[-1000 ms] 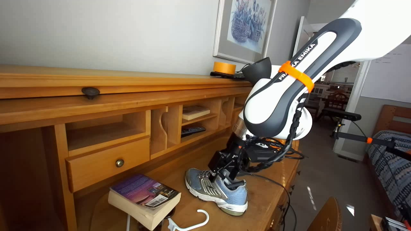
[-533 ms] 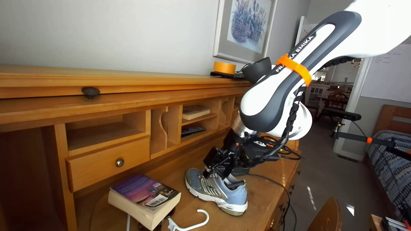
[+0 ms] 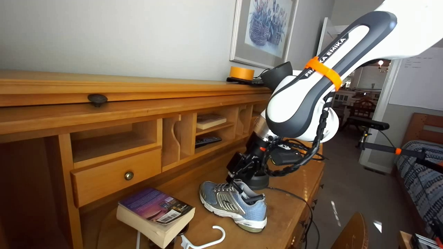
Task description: Take the marker out of the sneaker and put it on the shelf.
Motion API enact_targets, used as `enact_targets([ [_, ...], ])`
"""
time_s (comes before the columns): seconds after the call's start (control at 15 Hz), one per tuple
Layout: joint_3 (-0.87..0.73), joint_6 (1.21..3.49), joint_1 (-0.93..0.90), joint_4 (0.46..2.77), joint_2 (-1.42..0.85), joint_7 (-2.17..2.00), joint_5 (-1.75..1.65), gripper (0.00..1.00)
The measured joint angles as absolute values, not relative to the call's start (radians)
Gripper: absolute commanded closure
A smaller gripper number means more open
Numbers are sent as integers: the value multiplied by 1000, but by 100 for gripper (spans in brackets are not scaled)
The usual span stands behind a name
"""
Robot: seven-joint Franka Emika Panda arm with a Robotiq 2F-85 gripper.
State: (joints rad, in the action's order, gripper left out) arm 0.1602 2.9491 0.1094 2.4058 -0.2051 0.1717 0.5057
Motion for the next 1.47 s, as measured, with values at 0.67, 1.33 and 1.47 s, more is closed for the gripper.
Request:
enact_targets([
  [0.67, 119, 2944, 64, 2412, -206, 162, 292, 29],
  [1.33, 98, 2959, 32, 2412, -234, 140, 163, 0],
  [1.47, 86, 2971, 25, 2412, -238, 131, 140, 25],
])
